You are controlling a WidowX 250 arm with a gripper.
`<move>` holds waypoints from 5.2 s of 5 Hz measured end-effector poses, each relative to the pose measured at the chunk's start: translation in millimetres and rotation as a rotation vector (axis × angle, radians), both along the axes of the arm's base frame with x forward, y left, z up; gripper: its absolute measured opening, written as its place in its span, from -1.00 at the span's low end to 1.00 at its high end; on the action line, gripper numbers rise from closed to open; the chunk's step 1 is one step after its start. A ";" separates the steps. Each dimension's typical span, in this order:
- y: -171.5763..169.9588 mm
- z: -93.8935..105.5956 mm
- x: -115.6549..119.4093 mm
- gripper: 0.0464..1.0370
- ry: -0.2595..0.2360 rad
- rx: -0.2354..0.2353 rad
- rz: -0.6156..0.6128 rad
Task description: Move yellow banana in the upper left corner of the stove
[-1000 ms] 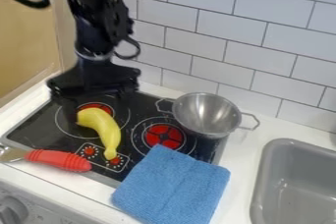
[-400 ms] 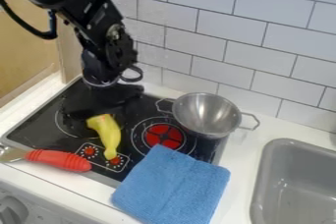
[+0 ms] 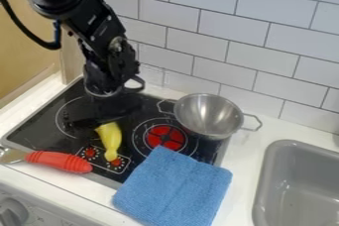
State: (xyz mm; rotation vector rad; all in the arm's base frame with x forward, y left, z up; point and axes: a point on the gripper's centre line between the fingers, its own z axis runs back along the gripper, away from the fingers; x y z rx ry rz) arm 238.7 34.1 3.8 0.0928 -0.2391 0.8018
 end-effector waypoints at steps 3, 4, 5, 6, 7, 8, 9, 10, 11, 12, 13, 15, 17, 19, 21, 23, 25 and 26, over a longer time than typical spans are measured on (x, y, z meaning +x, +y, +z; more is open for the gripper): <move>-0.9 1.5 -5.3 -0.07 0.025 -0.003 0.034; -0.9 6.5 -5.9 -0.07 0.041 -0.003 0.033; 0.8 18.4 10.6 -0.07 0.018 -0.011 0.048; 5.5 32.0 27.6 -0.07 -0.008 -0.013 0.053; 17.3 37.4 42.7 -0.07 -0.031 -0.026 0.101; 34.5 37.0 60.7 -0.07 -0.046 -0.049 0.175; 49.0 28.3 64.4 -0.07 -0.020 -0.048 0.213; 58.6 17.8 71.9 -0.07 0.009 -0.048 0.238; 65.3 8.4 79.7 -0.07 0.034 -0.044 0.253; 68.1 0.7 89.4 -0.07 0.043 -0.047 0.264; 72.3 0.1 98.9 -0.07 0.045 -0.033 0.270; 68.1 -1.8 110.9 0.70 0.053 -0.057 0.265; 70.7 -1.3 108.6 0.94 0.070 -0.034 0.231; 71.7 8.1 110.3 0.92 0.051 -0.027 0.205; 70.4 52.5 101.8 0.92 -0.041 0.013 0.196; 69.5 52.1 98.8 0.92 -0.037 0.011 0.196; 69.6 52.5 99.2 0.92 -0.038 0.012 0.196; 69.7 52.1 98.5 0.92 -0.035 0.013 0.196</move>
